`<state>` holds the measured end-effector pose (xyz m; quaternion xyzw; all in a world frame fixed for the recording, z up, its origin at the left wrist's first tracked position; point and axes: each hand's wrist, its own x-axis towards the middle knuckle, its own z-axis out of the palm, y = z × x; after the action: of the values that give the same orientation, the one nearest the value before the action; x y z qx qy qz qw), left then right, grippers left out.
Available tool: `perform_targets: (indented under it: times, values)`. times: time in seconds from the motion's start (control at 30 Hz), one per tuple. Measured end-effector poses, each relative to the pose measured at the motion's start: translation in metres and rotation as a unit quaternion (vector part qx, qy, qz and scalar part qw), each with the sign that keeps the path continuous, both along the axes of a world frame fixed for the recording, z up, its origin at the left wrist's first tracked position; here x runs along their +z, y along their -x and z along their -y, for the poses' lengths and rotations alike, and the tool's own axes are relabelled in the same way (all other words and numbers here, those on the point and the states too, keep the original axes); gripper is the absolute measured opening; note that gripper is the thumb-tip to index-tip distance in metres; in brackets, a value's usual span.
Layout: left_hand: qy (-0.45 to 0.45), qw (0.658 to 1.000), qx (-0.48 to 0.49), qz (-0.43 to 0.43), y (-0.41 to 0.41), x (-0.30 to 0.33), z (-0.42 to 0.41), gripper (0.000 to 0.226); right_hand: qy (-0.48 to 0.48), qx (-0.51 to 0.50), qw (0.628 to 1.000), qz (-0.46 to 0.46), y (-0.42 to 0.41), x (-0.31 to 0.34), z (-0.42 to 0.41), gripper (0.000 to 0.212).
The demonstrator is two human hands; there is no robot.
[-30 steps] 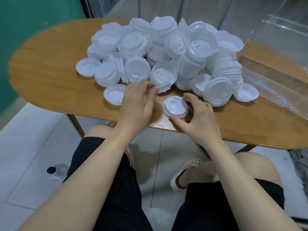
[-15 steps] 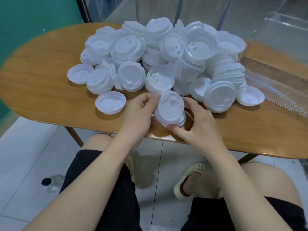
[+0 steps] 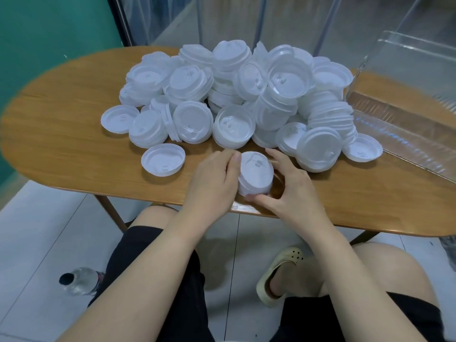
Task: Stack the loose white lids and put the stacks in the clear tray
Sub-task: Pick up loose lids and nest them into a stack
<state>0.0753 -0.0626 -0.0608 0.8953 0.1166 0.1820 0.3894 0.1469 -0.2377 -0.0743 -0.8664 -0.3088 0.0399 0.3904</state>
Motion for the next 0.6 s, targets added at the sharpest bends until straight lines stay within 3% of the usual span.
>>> perform_targets:
  times: [0.17, 0.3, 0.43, 0.6]
  values:
    - [0.058, 0.998, -0.024, 0.01, 0.005, 0.0017, -0.0052, 0.034, 0.009, 0.001, 1.0, 0.013, -0.0008, 0.0006, -0.0005, 0.083]
    - [0.035, 0.999, -0.022, -0.023, 0.0074, 0.0011, -0.0069, 0.042, 0.007, 0.005, 1.0, 0.017, -0.0017, 0.0005, 0.0006, 0.087]
    - [0.018, 0.999, -0.023, -0.017, 0.0063, 0.0027, -0.0061, 0.035, 0.018, 0.013, 1.0, -0.003, -0.005, -0.0026, 0.0021, 0.095]
    - [0.008, 0.999, -0.011, -0.045, 0.0039, 0.0022, -0.0031, 0.035, 0.002, 0.009, 1.0, 0.003, -0.0043, -0.002, 0.002, 0.082]
